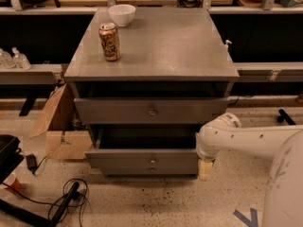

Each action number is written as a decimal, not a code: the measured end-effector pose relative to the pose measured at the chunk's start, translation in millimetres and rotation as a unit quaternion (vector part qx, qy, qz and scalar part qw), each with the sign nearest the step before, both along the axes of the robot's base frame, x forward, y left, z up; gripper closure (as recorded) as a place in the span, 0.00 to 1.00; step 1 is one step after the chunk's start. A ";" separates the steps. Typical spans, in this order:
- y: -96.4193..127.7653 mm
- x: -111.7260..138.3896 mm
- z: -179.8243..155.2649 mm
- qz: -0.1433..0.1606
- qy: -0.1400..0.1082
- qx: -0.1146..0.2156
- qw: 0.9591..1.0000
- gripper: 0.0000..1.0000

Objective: Open middle drawer

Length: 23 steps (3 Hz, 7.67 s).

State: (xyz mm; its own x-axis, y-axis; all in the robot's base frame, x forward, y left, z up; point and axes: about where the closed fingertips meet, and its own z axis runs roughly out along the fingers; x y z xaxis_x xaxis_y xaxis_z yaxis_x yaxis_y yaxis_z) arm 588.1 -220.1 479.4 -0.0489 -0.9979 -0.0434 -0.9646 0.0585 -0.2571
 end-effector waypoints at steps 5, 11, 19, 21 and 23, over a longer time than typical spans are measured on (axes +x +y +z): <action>17.2 -2.0 -69.0 0.004 0.086 0.007 0.996 0.41; 15.8 -4.3 -64.3 0.002 0.092 0.005 0.996 1.00; 15.8 -4.4 -64.0 0.002 0.092 0.005 0.996 0.00; 14.4 25.7 -43.5 -0.006 0.080 -0.025 0.996 0.00; 13.7 -20.3 -63.1 -0.035 0.124 -0.007 0.992 0.41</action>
Offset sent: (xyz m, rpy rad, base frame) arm 0.0267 0.0378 -0.0695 0.0593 0.1259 0.0679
